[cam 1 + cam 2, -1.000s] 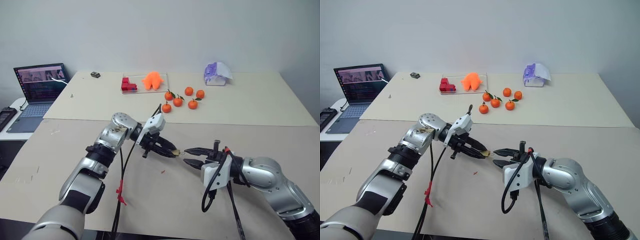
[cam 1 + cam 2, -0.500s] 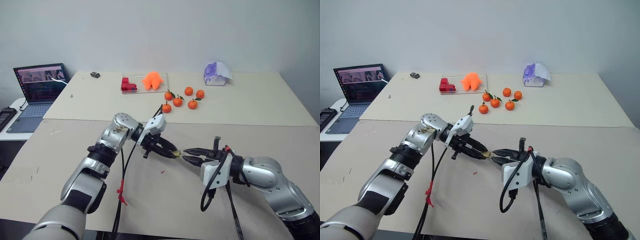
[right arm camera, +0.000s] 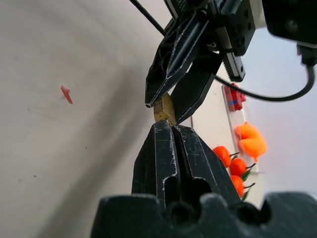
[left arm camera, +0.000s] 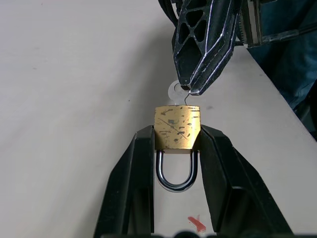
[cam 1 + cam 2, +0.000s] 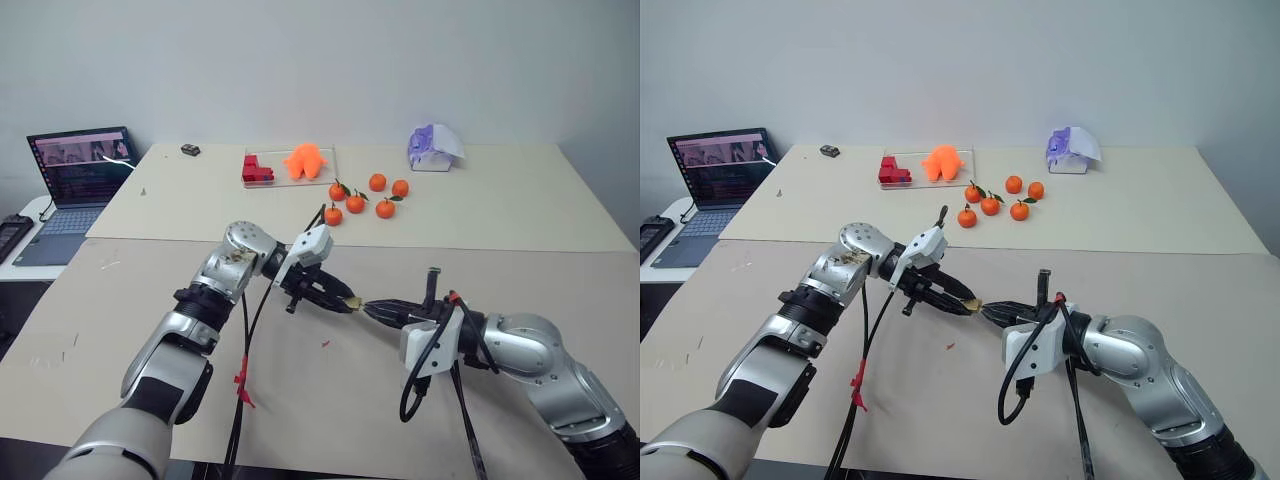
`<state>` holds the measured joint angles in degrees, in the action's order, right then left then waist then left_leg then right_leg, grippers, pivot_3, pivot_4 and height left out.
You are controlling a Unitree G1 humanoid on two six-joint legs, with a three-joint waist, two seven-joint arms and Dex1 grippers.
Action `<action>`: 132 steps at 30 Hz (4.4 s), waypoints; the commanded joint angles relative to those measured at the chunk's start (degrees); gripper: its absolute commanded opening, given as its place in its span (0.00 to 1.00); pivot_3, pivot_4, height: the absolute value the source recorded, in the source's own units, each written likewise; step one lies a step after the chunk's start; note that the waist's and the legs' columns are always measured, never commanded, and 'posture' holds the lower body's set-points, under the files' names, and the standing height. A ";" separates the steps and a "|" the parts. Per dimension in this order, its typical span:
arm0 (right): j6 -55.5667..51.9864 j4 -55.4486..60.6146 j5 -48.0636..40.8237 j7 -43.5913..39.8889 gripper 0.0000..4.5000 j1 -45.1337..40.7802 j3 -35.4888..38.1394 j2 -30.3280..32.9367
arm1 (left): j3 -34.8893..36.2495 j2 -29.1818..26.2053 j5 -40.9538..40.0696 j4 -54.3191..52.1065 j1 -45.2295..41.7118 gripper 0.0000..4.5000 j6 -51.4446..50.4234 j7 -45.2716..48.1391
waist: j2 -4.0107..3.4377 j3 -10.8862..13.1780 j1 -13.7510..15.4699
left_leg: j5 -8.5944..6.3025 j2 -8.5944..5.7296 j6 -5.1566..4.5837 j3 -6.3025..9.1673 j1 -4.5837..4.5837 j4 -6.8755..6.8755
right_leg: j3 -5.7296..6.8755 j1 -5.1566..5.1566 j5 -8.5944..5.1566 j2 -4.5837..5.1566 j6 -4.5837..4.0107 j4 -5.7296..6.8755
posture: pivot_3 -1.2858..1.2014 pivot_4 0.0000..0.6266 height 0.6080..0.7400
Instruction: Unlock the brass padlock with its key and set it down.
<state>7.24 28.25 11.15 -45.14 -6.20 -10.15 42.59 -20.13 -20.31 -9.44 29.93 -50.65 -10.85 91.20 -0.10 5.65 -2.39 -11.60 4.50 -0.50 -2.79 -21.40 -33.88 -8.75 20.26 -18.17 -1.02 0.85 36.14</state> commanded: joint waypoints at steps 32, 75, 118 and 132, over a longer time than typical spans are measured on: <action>9.94 -1.09 4.36 5.45 0.94 -4.97 4.76 2.86 | 2.66 0.19 -9.25 -15.45 -3.19 0.18 -19.34 -1.52 | -0.01 0.00 0.02 | 0.01 -0.01 0.01 0.02 0.00 0.00 | -0.01 0.00 0.03 0.00 -0.05 0.01 | 0.52 0.24 0.88; 11.41 2.28 -6.71 -1.88 0.98 0.17 9.39 8.27 | 1.15 -1.27 -9.45 -15.80 -1.18 0.18 -18.09 0.00 | -0.08 -0.01 0.00 | 0.01 -0.06 0.01 0.04 0.02 -0.02 | -0.06 -0.06 0.01 0.02 -0.03 0.00 | 0.52 0.24 0.88; 11.69 0.62 -4.49 -1.38 0.98 -2.94 5.94 4.68 | 1.08 -1.62 -8.77 -13.30 -2.27 0.18 -16.48 -0.45 | -0.08 -0.01 0.09 | 0.01 -0.06 0.01 0.07 0.01 -0.04 | -0.05 -0.06 0.06 0.01 -0.12 0.02 | 0.52 0.24 0.88; 10.28 1.43 -4.80 -0.95 0.19 -2.46 6.32 4.14 | 1.17 -1.15 -8.84 -12.75 -2.53 0.18 -16.06 -0.71 | -0.08 -0.01 0.07 | 0.01 -0.06 0.01 0.07 0.02 -0.04 | -0.05 -0.06 0.06 0.01 -0.11 0.02 | 0.52 0.24 0.88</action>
<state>17.64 27.97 7.27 -46.77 -8.28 -5.39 46.84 -19.92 -21.35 -18.00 17.83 -51.95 -27.77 90.63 -0.19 5.64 -2.32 -11.59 4.44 -0.49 -2.73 -21.38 -33.92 -8.80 20.20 -18.12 -1.01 0.74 36.17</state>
